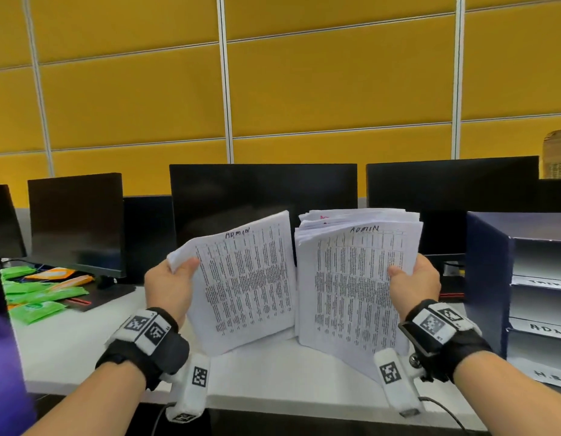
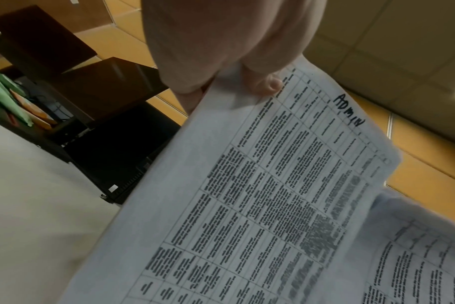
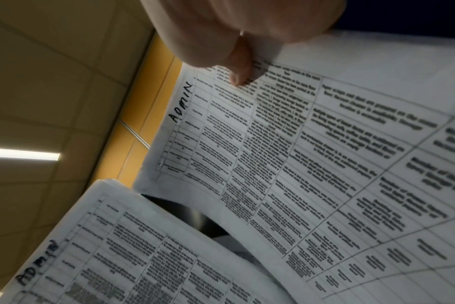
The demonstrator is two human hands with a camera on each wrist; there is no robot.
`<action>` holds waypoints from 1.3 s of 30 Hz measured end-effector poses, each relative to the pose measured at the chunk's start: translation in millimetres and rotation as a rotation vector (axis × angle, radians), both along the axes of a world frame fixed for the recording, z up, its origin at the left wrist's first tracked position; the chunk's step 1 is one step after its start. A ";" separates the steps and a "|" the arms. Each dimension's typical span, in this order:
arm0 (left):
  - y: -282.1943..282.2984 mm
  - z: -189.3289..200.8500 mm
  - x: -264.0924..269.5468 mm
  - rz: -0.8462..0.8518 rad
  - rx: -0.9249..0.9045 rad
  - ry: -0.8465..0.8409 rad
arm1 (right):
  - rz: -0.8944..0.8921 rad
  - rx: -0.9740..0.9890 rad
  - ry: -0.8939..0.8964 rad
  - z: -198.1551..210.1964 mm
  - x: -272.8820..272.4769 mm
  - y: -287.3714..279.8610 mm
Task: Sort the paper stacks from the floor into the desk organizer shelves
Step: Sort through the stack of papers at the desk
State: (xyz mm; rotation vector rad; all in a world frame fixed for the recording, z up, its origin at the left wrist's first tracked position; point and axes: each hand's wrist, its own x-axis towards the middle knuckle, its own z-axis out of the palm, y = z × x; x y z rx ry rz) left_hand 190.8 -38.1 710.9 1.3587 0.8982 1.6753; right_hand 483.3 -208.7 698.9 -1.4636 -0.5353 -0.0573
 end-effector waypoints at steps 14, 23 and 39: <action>-8.4 -7.8 0.6 -0.186 0.029 0.029 | 0.065 0.011 -0.032 2.9 -1.7 -3.4; -18.1 -3.8 53.0 -0.217 0.081 0.096 | 0.404 0.004 -0.166 5.8 -35.7 9.5; -12.5 12.5 100.0 -0.509 -0.012 0.000 | 0.574 0.113 -0.068 -7.1 18.1 6.1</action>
